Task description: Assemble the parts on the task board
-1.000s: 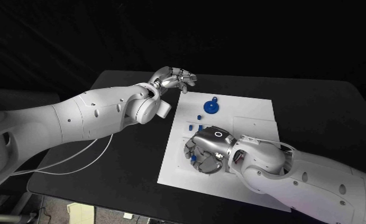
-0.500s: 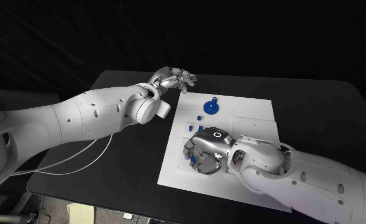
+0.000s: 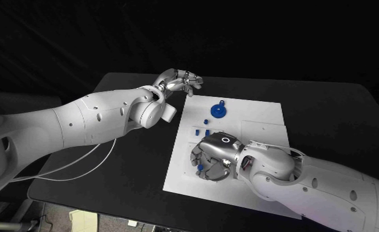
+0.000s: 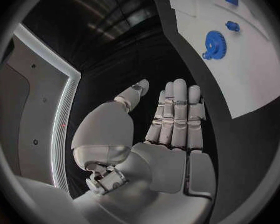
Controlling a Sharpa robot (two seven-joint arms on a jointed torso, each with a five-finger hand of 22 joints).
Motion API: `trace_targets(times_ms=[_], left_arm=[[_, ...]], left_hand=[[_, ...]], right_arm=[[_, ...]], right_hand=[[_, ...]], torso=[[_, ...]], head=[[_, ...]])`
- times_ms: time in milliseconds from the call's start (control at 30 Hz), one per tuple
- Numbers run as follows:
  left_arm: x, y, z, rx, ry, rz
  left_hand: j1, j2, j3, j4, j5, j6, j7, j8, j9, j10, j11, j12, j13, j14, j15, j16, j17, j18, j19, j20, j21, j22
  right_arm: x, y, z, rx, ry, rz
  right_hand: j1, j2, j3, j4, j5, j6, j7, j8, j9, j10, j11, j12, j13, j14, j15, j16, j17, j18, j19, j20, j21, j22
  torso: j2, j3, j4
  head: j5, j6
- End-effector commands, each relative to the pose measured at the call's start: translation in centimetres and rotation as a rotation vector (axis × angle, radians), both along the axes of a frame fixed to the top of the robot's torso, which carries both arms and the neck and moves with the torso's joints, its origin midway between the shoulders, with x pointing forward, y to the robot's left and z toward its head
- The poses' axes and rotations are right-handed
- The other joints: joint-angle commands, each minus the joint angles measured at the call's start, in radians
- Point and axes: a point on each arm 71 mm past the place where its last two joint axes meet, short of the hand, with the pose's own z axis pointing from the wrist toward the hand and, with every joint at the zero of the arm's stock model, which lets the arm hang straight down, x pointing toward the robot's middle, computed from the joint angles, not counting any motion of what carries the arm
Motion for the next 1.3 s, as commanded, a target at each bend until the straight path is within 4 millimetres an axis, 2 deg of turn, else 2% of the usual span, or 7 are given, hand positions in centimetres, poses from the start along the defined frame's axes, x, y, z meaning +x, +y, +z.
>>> trace_targets(times_ms=[33, 233, 600, 700, 900, 1033, 1300], left_arm=[[0.0, -0.2, 0.1, -0.004, -0.005, -0.013], [0.0, -0.2, 0.1, -0.004, -0.005, -0.013], [0.0, -0.2, 0.1, -0.003, -0.003, -0.013], [0.1, -0.1, 0.1, -0.003, -0.004, -0.012], [0.1, -0.1, 0.1, -0.003, -0.004, -0.012], [0.1, -0.1, 0.1, -0.002, -0.004, -0.010], [0.1, -0.1, 0.1, -0.002, -0.004, -0.010]], left_hand=[[-0.003, 0.004, 0.001, 0.006, -0.006, 0.000, 0.006, 0.006, -0.001, -0.005, -0.001, 0.004, 0.001, -0.002, 0.004, -0.006, 0.001, 0.012, 0.003, -0.012, -0.006, 0.001], [-0.003, 0.003, 0.001, 0.006, -0.006, -0.001, 0.006, 0.006, -0.001, -0.005, -0.001, 0.004, 0.001, -0.002, 0.004, -0.007, 0.002, 0.012, 0.003, -0.012, -0.007, 0.001], [-0.003, 0.003, 0.001, 0.007, -0.006, -0.001, 0.006, 0.006, -0.001, -0.006, 0.000, 0.004, 0.001, -0.002, 0.004, -0.007, 0.002, 0.012, 0.003, -0.011, -0.007, 0.002], [-0.003, 0.003, 0.001, 0.007, -0.006, -0.001, 0.006, 0.006, -0.002, -0.006, 0.000, 0.004, 0.001, -0.002, 0.004, -0.007, 0.002, 0.012, 0.003, -0.011, -0.007, 0.002], [-0.003, 0.003, 0.001, 0.007, -0.006, -0.002, 0.006, 0.006, -0.002, -0.006, 0.000, 0.004, 0.001, -0.002, 0.004, -0.007, 0.002, 0.012, 0.003, -0.011, -0.007, 0.002], [-0.003, 0.003, 0.001, 0.007, -0.006, -0.002, 0.006, 0.006, -0.002, -0.006, 0.000, 0.004, 0.002, -0.002, 0.004, -0.007, 0.002, 0.012, 0.003, -0.011, -0.007, 0.002], [-0.002, 0.003, 0.001, 0.007, -0.006, -0.002, 0.006, 0.007, -0.002, -0.006, 0.000, 0.004, 0.002, -0.002, 0.004, -0.007, 0.002, 0.012, 0.003, -0.011, -0.007, 0.002]], right_arm=[[-0.2, -0.2, -0.4, -0.012, 0.012, 0.009], [-0.1, -0.2, -0.4, 0.001, 0.003, -0.002], [0.1, -0.5, 0.0, 0.065, 0.000, -0.029], [0.1, -0.7, 0.3, 0.100, 0.004, -0.035], [0.0, -1.0, 0.6, 0.151, 0.022, -0.046], [-0.1, -1.3, 0.9, 0.188, 0.044, -0.052], [0.2, -2.2, 1.9, 0.252, 0.164, -0.089]], right_hand=[[-0.011, -0.004, -0.026, 0.000, 0.007, -0.011, 0.004, -0.006, 0.001, 0.004, 0.004, -0.006, -0.002, -0.011, 0.001, -0.004, -0.001, 0.116, -0.010, 0.002, 0.003, 0.015], [-0.009, -0.010, -0.075, 0.001, 0.010, -0.038, 0.016, -0.026, -0.007, -0.024, 0.015, -0.024, -0.009, -0.017, 0.010, -0.006, -0.001, 0.116, -0.019, 0.005, -0.002, 0.014], [-0.003, -0.018, -0.087, 0.002, 0.016, -0.058, 0.027, -0.043, -0.017, -0.049, 0.024, -0.040, -0.017, -0.018, 0.019, -0.004, -0.001, 0.116, -0.020, 0.006, -0.004, 0.013], [0.003, -0.032, -0.093, 0.003, 0.025, -0.093, 0.043, -0.063, -0.028, -0.097, 0.041, -0.066, -0.031, -0.018, 0.035, 0.004, 0.004, 0.116, -0.019, 0.006, -0.001, 0.016], [-0.002, -0.046, -0.101, 0.005, 0.023, -0.135, 0.063, -0.086, -0.041, -0.149, 0.061, -0.094, -0.053, -0.018, 0.054, 0.016, 0.009, 0.116, -0.015, 0.005, 0.005, 0.017], [-0.010, -0.050, -0.107, 0.007, 0.015, -0.146, 0.067, -0.090, -0.045, -0.163, 0.067, -0.101, -0.064, -0.015, 0.060, 0.022, 0.010, 0.116, -0.011, 0.005, 0.009, 0.017], [-0.027, -0.046, -0.119, 0.008, 0.007, -0.148, 0.065, -0.089, -0.047, -0.167, 0.069, -0.102, -0.072, -0.013, 0.062, 0.030, 0.011, 0.116, -0.007, 0.003, 0.013, 0.017]], torso=[[0.000, 0.0004, 0.0001], [0.000, 0.0000, 0.0000], [0.000, -0.0006, 0.0005], [0.000, -0.0007, 0.0003], [0.000, -0.0004, 0.0008], [0.000, -0.0002, -0.0002], [0.000, 0.0002, -0.0003]], head=[[0.000, 0.000], [-0.001, 0.000], [-0.004, 0.000], [-0.004, 0.000], [-0.005, 0.001], [-0.007, 0.001], [-0.011, 0.004]])
